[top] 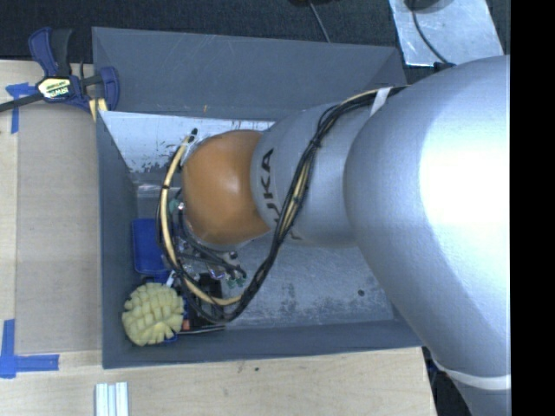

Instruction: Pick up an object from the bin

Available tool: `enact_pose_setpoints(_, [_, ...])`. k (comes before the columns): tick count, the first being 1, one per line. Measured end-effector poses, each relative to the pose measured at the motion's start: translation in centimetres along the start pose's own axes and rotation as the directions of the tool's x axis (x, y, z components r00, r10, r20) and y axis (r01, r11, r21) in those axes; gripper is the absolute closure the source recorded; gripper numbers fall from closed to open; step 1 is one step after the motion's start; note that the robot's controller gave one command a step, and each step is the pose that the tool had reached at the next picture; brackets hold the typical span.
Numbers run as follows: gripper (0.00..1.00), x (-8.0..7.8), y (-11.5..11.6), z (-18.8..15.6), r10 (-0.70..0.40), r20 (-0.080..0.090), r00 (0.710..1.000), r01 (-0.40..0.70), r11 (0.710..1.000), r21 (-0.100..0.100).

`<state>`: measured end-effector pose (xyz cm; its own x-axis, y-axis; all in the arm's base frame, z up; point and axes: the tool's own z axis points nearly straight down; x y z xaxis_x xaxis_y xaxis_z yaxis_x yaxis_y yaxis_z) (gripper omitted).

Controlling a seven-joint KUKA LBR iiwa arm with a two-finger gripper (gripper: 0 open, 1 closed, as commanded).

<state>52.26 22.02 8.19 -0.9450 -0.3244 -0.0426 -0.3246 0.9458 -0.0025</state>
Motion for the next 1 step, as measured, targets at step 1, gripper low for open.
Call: enact_pose_setpoints(1, [1.0, -0.54, -0.23, -5.54, 0.023, 0.003, 1.0, -0.023, 1.0, -0.001])
